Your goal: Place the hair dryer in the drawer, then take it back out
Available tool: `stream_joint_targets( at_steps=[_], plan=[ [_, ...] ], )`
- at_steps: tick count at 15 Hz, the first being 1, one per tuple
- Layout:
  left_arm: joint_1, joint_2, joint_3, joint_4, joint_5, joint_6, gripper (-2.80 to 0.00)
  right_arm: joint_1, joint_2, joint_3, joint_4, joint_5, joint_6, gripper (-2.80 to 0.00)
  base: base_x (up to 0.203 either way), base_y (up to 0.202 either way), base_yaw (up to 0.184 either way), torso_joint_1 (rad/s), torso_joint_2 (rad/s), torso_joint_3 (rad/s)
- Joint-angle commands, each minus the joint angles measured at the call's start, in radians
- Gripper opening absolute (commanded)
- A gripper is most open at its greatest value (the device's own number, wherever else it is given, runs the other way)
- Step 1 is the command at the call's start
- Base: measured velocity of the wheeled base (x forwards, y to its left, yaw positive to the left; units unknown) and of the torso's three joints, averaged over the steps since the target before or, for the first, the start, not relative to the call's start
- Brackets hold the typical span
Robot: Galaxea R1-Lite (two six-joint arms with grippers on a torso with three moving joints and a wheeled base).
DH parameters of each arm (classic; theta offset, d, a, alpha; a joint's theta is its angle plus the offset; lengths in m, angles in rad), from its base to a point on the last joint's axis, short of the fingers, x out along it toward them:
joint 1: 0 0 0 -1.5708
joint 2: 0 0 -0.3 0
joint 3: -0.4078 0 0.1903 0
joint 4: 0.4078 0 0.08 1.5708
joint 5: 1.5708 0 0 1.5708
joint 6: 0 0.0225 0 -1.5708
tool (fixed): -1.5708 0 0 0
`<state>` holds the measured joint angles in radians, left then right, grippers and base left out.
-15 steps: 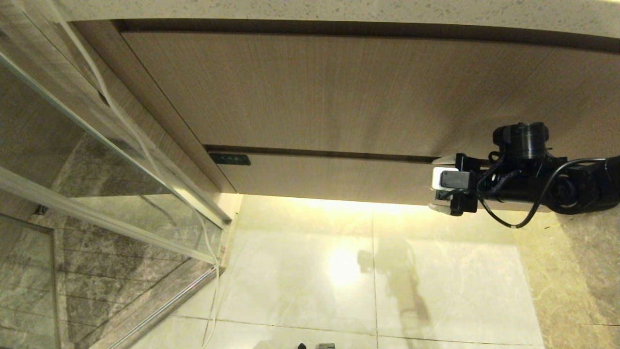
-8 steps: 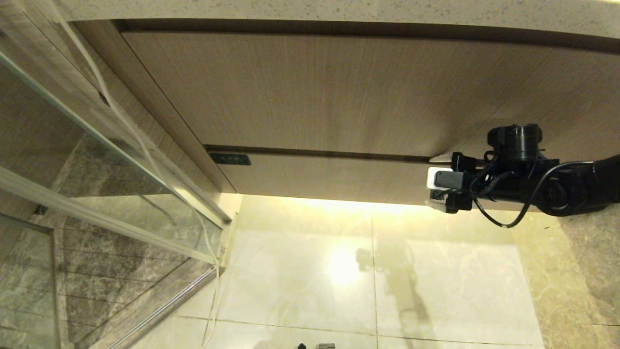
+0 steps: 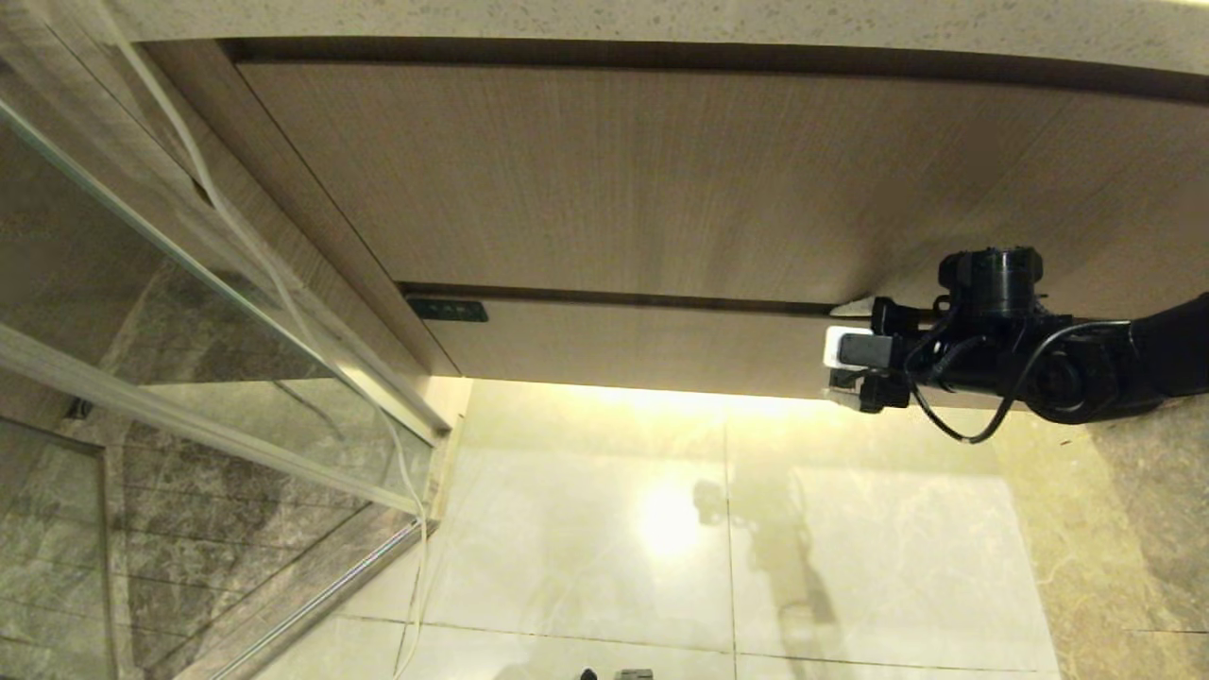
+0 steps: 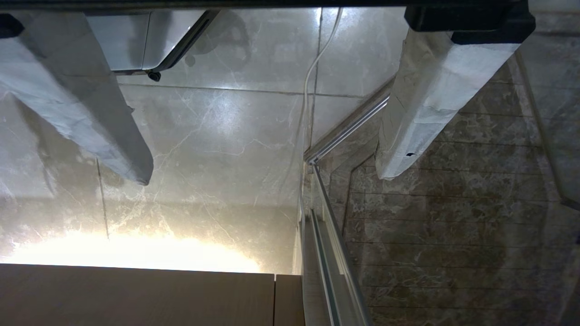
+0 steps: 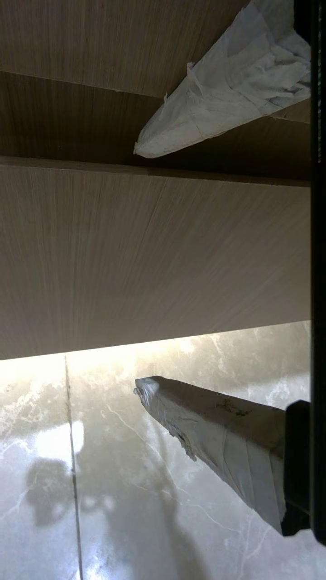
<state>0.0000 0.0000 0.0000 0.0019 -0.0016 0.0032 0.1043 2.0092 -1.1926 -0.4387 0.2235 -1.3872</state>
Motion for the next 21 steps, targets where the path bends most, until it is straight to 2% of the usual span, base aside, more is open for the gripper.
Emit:
stream_joint_targets(
  at_steps=[1, 12, 16, 21],
  plan=[
    [0.000, 0.000, 0.000, 0.000, 0.000, 0.000, 0.00, 0.000, 0.013, -0.004, -0.028, 0.001, -0.006, 0.00, 0.000, 0.000, 0.000, 0.000, 0.00, 0.000],
    [0.000, 0.000, 0.000, 0.000, 0.000, 0.000, 0.00, -0.001, 0.039, 0.015, -0.020, -0.026, -0.016, 0.00, 0.000, 0.000, 0.000, 0.000, 0.00, 0.000],
    [0.000, 0.001, 0.000, 0.000, 0.000, 0.000, 0.00, -0.001, 0.030, 0.024, 0.154, -0.040, -0.011, 0.00, 0.000, 0.000, 0.000, 0.000, 0.00, 0.000],
    [0.000, 0.001, 0.000, 0.000, 0.000, 0.000, 0.00, -0.001, 0.023, 0.019, 0.167, -0.046, -0.007, 0.00, 0.000, 0.000, 0.000, 0.000, 0.00, 0.000]
  ],
)
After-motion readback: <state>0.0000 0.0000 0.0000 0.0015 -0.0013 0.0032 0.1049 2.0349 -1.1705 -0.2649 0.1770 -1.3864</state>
